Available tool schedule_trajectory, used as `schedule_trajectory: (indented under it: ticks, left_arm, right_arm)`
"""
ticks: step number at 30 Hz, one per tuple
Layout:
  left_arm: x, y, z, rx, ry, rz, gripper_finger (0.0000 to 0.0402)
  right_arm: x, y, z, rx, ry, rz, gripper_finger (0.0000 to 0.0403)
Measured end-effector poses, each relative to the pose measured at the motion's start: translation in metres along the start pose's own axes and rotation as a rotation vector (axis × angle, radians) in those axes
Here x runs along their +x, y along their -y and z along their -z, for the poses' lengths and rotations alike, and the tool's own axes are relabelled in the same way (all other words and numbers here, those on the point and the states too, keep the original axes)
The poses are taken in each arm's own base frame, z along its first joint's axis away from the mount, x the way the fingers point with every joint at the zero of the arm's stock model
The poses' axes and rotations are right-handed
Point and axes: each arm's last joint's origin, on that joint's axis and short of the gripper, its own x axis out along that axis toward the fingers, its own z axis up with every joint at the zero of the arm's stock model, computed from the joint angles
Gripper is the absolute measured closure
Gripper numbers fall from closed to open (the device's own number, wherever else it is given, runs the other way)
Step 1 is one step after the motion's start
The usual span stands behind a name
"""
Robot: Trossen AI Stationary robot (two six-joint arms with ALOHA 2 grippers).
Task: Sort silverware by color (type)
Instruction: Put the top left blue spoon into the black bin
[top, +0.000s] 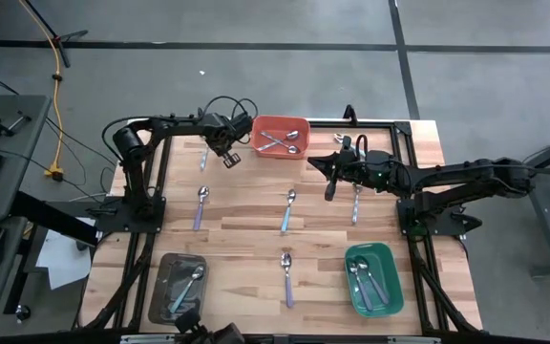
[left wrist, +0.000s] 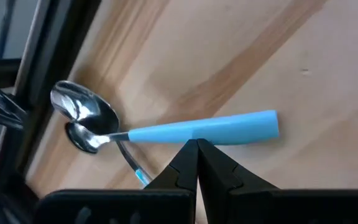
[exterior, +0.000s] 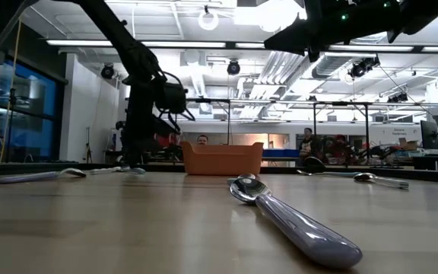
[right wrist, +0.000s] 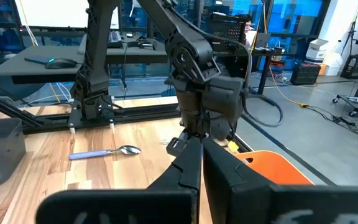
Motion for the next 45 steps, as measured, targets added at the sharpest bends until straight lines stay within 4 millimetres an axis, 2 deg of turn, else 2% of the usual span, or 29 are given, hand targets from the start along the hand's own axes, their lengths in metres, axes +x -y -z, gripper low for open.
schedule_trajectory:
  ticks: [7,16,22,27,37,45]
  left_arm:
    - [0.012,0.011,-0.002,0.047,-0.025,-0.033,0.0401]
    - [-0.011,0.015,-0.001,0.059,0.039,0.048,0.0401]
    - [-0.012,0.003,-0.005,0.064,0.094,0.043,0.0398]
    - [-0.010,-0.001,-0.011,0.122,0.148,0.089,0.0367]
    - [-0.012,-0.006,-0.026,0.242,0.305,0.072,0.0285]
    - [-0.005,-0.021,-0.024,0.278,0.304,0.113,0.0255]
  right_arm:
    - [0.000,0.000,0.000,-0.004,-0.001,0.000,0.0403]
    - [0.000,0.000,0.000,-0.008,0.000,0.000,0.0403]
    - [0.000,0.000,0.000,-0.008,0.000,0.000,0.0403]
    - [0.000,0.000,0.000,-0.008,-0.001,0.000,0.0403]
    - [0.000,0.000,0.001,-0.017,-0.005,-0.001,0.0403]
    - [0.000,0.000,0.001,-0.020,-0.006,-0.004,0.0403]
